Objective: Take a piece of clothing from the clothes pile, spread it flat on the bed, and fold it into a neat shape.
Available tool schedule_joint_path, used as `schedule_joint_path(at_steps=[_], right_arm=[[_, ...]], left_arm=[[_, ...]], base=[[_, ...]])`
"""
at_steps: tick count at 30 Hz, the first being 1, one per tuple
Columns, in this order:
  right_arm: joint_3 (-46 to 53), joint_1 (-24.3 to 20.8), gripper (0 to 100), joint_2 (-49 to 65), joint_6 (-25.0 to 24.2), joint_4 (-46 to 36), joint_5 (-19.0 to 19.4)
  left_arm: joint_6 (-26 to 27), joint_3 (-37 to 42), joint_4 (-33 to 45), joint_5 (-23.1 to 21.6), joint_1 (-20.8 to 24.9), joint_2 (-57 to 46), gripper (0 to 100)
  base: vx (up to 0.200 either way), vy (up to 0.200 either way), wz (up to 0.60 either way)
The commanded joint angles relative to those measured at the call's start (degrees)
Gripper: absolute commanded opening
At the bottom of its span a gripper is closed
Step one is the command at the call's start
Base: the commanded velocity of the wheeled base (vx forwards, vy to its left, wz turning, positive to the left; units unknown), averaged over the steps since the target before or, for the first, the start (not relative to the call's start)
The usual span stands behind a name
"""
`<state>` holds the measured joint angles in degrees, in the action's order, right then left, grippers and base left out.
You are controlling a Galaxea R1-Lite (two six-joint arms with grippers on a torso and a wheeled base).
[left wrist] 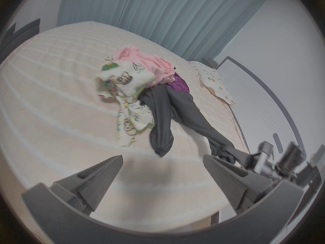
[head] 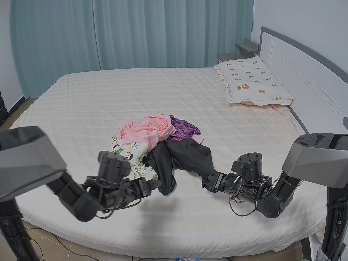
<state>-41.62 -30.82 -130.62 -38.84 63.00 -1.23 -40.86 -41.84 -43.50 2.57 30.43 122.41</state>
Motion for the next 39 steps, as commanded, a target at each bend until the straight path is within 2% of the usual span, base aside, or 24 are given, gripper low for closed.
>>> schedule_joint_path(at_steps=[1,9,15,18,23,24,29,33,36,39], right_arm=[[0.3,0.1,0,-1.0,-1.1,1.6,-0.6],[0.0,0.2,0,-1.5,-1.1,1.9,-0.8],[0.0,0.3,0,-1.6,-1.1,1.9,-0.8],[0.0,0.3,0,-1.6,-1.2,1.9,-0.8],[0.0,0.3,0,-1.7,-1.2,1.9,-0.7],[-0.1,0.2,0,-1.7,-1.3,2.2,-0.7],[0.0,0.1,0,-1.7,-1.3,3.1,-0.6],[0.3,-0.1,0,-1.7,-2.6,5.4,-0.6],[0.7,-0.1,0,-1.0,-3.3,8.0,-0.8],[2.2,0.1,0,1.9,-3.1,12.9,-1.1]], left_arm=[[-3.9,-13.2,-1.2,5.4,4.7,17.4,100],[-3.9,-24.8,5.7,10.1,4.4,21.6,100],[-3.9,-26.9,7.2,11.8,4.4,22.2,100],[-3.7,-27.4,7.2,14.0,4.5,22.1,100],[-3.6,-28.4,8.0,14.6,4.1,22.4,100],[-3.7,-29.3,9.0,14.5,4.1,22.8,0],[-4.0,-31.2,11.2,14.5,3.9,23.9,0],[-7.4,-31.0,12.0,14.4,3.5,23.4,0],[-10.0,-29.1,11.9,14.2,3.3,19.4,0],[-12.0,-23.2,11.3,11.8,3.2,10.8,0]], base=[[0.000,0.000,0.00],[0.000,0.000,0.00],[0.000,0.000,0.00],[0.000,0.000,0.00],[0.000,0.000,0.00],[0.000,0.000,0.00],[0.000,0.000,0.00],[0.000,0.000,0.00],[0.000,0.000,0.00],[0.000,0.000,0.00]])
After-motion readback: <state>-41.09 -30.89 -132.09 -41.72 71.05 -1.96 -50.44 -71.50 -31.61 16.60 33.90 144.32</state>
